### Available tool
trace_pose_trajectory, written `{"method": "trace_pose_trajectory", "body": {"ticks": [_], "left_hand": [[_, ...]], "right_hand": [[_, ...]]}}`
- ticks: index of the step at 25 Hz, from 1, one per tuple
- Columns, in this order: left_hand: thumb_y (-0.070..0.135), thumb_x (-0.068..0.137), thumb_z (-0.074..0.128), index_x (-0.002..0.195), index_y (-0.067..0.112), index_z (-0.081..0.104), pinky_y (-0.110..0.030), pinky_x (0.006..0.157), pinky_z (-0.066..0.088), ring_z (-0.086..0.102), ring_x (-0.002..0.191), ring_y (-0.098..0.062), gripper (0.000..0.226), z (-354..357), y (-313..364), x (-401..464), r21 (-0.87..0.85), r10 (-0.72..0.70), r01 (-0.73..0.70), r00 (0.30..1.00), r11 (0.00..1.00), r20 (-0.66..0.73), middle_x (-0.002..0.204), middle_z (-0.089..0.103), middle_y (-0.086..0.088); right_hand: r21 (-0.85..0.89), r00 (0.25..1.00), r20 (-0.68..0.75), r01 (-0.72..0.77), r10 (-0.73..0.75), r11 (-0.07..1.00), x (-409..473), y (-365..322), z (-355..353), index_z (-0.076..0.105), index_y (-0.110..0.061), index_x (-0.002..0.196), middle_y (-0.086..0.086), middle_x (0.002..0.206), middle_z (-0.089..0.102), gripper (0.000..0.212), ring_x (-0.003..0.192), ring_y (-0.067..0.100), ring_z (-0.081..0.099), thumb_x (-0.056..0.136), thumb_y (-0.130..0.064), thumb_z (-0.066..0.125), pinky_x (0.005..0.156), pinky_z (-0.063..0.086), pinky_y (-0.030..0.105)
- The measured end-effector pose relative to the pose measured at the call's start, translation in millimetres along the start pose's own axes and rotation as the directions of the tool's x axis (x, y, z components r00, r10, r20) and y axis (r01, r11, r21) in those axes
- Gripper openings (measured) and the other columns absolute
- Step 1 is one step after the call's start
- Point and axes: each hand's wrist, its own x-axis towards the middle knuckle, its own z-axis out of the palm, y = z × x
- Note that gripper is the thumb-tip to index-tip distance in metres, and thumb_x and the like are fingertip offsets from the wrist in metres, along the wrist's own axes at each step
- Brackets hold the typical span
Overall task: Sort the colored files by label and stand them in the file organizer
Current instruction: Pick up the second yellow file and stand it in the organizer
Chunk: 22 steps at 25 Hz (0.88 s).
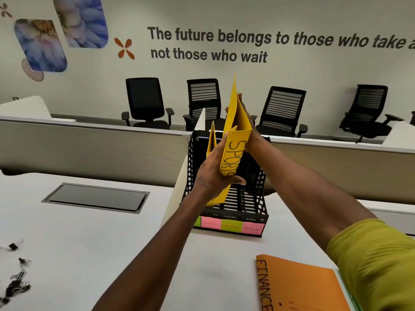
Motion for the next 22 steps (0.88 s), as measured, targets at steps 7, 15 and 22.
{"method": "trace_pose_trajectory", "body": {"ticks": [7, 15, 22], "left_hand": [[0.069, 0.046, 0.084, 0.156, 0.016, 0.021, -0.047, 0.114, 0.03, 0.019, 0.141, -0.024, 0.137, 7.1, -38.2, 3.3, 0.516, 0.074, -0.135, 0.988, 0.846, 0.137, 0.16, 0.024, 0.001], [0.021, 0.062, 0.092, 0.142, 0.012, 0.044, -0.046, 0.083, 0.055, 0.061, 0.107, -0.032, 0.094, -7.4, -46.6, -13.0, 0.324, -0.031, -0.05, 0.971, 0.945, 0.239, 0.127, 0.053, -0.008], [0.023, 0.07, 0.088, 0.139, 0.006, 0.045, -0.039, 0.065, 0.057, 0.066, 0.08, -0.025, 0.083, 5.3, -49.8, -27.4, 0.419, 0.002, -0.03, 0.998, 0.907, 0.068, 0.111, 0.063, -0.009]], "right_hand": [[-0.041, 0.995, -0.059, -0.079, 0.076, 0.996, 5.0, 15.3, 3.1, 0.055, -0.018, 0.127, -0.009, 0.096, 0.059, 0.058, 0.084, 0.003, 0.053, 0.095, -0.064, 0.039, 0.09, 0.044, 0.026], [0.067, 0.98, -0.074, -0.179, 0.183, 0.982, 14.6, 34.2, 10.9, 0.041, -0.035, 0.14, 0.001, 0.141, 0.046, 0.1, 0.13, 0.026, 0.046, 0.057, -0.088, 0.059, 0.093, 0.048, 0.051], [0.059, 0.995, -0.028, -0.093, 0.095, 0.994, 19.9, 41.2, 10.3, 0.051, -0.019, 0.114, 0.006, 0.116, 0.056, 0.089, 0.11, 0.029, 0.057, 0.06, -0.09, 0.056, 0.104, 0.045, 0.056]]}}
